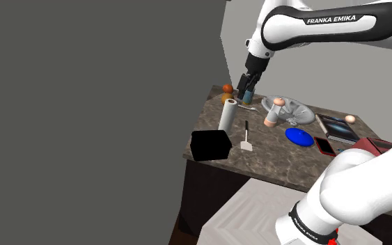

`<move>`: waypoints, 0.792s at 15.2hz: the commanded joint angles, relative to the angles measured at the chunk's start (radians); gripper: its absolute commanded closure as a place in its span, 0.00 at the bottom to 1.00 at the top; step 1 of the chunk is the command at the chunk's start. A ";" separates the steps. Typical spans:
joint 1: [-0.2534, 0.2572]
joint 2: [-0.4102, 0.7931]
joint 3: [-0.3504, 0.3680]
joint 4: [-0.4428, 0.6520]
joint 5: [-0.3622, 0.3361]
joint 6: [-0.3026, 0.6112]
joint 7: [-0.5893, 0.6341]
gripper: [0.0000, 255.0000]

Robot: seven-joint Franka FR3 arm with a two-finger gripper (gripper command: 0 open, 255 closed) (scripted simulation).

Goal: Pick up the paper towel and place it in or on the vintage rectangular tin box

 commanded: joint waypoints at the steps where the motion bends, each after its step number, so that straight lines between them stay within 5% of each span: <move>1: -0.001 0.069 -0.021 0.021 -0.001 0.050 -0.025 0.00; 12: -0.017 0.463 -0.120 0.205 0.062 0.257 -0.193 0.00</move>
